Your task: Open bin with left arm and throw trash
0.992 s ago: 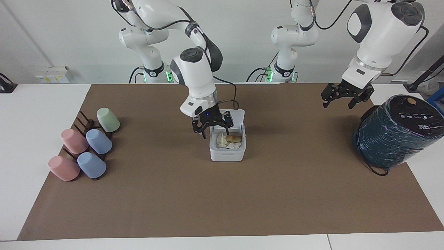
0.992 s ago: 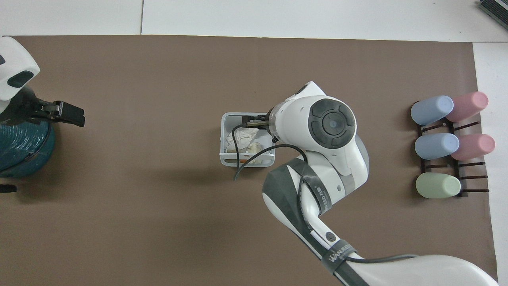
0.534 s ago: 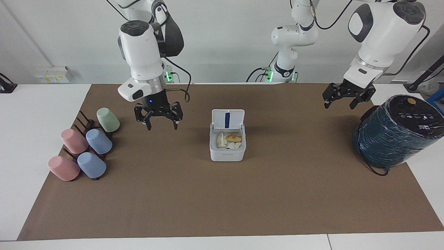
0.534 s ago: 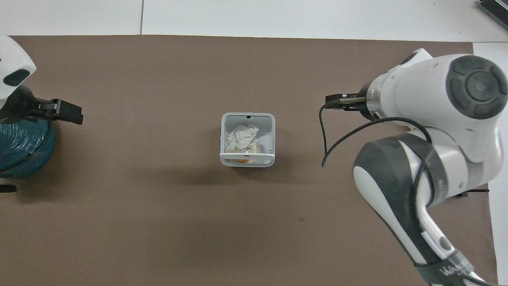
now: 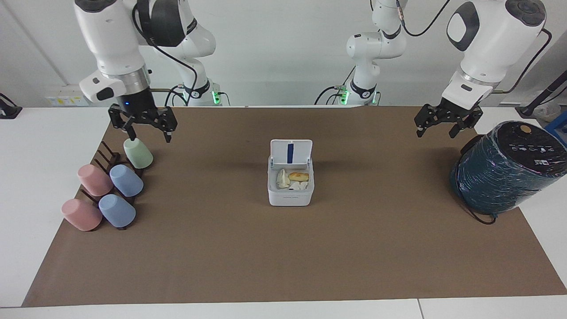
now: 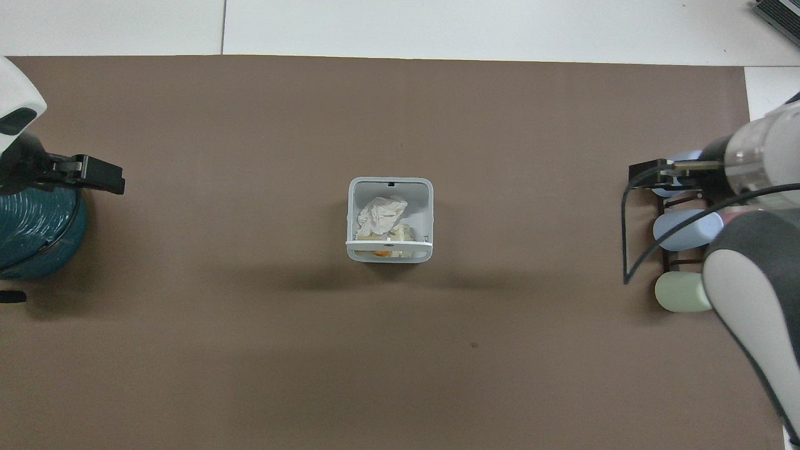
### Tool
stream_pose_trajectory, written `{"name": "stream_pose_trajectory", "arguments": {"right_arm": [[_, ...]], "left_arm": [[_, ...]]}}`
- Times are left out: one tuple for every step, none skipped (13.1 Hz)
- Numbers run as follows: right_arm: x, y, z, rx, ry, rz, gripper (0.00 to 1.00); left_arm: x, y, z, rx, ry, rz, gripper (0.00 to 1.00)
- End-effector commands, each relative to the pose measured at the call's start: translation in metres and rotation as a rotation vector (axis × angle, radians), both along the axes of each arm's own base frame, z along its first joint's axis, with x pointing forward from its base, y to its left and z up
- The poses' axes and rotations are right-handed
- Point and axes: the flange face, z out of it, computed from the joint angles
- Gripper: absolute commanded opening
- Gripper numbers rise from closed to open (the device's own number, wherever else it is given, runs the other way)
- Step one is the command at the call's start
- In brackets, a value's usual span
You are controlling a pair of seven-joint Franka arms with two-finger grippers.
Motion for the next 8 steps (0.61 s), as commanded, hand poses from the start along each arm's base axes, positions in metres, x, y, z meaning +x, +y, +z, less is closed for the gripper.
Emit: {"name": "stream_pose_trajectory", "arguments": {"right_arm": [[-0.015, -0.025, 0.037, 0.002, 0.057, 0.034, 1.00], [-0.017, -0.036, 0.039, 0.004, 0.079, 0.022, 1.00], [-0.019, -0.042, 0.036, 0.006, 0.086, 0.022, 1.00], [-0.023, -0.043, 0.036, 0.008, 0.101, 0.018, 1.00], [-0.024, -0.040, 0.032, 0.013, 0.108, 0.016, 1.00], [-0.026, -0.033, 0.030, 0.036, 0.107, 0.019, 1.00], [-0.027, -0.030, 0.030, 0.043, 0.116, 0.022, 1.00], [-0.028, -0.029, 0.030, 0.044, 0.122, 0.024, 1.00]], "left_arm": [[-0.010, -0.002, 0.003, 0.018, 0.018, -0.020, 1.00], [-0.011, -0.004, 0.004, 0.019, 0.016, -0.023, 1.00], [-0.011, -0.005, 0.005, 0.018, 0.014, -0.025, 1.00], [-0.012, -0.008, 0.005, 0.020, 0.013, -0.029, 1.00], [-0.012, -0.010, 0.005, 0.019, 0.014, -0.031, 1.00], [-0.012, -0.011, 0.006, 0.020, 0.011, -0.035, 1.00], [-0.013, -0.011, 0.006, 0.020, 0.011, -0.037, 1.00], [-0.013, -0.010, 0.006, 0.020, 0.011, -0.034, 1.00]]}}
